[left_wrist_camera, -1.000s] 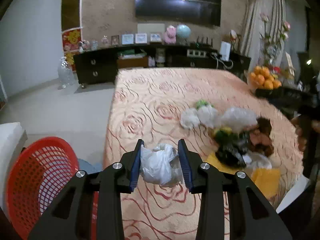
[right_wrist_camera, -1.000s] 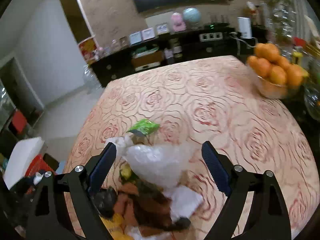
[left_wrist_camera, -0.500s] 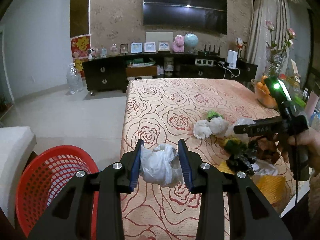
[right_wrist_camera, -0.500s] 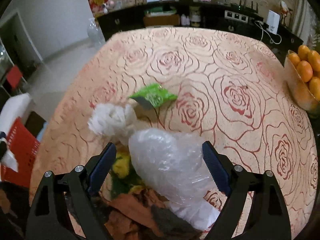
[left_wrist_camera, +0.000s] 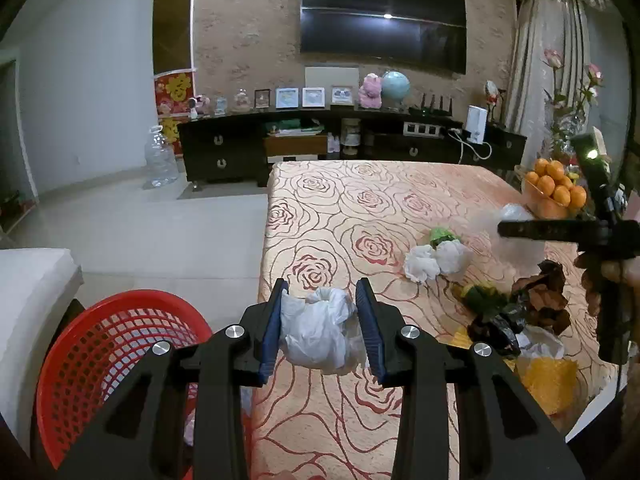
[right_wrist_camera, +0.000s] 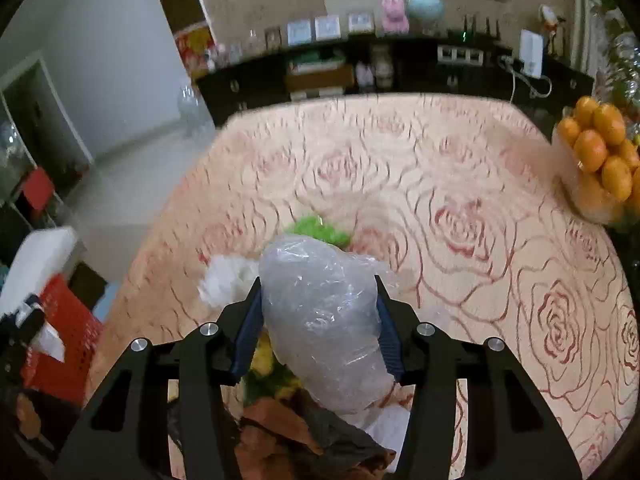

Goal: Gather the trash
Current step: 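Carry the tissue with the left tool while the right tool grasps a clear plastic bag, then drop the tissue and the clear plastic bag into the red wastebasket with both tools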

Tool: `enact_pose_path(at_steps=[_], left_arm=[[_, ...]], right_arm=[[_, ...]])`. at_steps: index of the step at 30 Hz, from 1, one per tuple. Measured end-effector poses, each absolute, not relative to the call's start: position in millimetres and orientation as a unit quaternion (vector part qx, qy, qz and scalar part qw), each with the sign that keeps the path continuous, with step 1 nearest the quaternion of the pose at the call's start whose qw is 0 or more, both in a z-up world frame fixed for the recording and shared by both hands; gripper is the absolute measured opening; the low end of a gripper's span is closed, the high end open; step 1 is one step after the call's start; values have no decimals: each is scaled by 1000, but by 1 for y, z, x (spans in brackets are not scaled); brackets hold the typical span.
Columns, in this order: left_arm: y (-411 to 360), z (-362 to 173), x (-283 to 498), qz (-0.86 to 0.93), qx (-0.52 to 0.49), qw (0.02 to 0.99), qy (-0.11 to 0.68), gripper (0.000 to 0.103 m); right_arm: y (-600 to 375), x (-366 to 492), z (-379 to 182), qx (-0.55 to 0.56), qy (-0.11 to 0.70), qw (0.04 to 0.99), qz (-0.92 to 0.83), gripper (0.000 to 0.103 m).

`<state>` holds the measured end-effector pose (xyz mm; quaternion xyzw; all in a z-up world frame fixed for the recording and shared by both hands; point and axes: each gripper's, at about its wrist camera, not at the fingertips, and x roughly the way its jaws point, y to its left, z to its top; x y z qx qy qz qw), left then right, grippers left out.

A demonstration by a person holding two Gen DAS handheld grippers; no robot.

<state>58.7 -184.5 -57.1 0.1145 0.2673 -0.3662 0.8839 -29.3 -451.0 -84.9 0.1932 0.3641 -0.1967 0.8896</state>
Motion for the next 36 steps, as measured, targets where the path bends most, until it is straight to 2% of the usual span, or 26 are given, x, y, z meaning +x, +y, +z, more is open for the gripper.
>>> enact_pose_path(at_steps=[8,15,36], left_arm=[[-176,-56,67,-354,101,890,268,34],[-157,-46,72,-341,88,899,262,34],[-64,-36,104,-247,56,928,272,34]], right_arm=[[-437,-37,-58,195,307,913,-188,49],[-409,-34,-45,183,294,925,-159,49],[-322,14,-51,151,318,933,-72,49]])
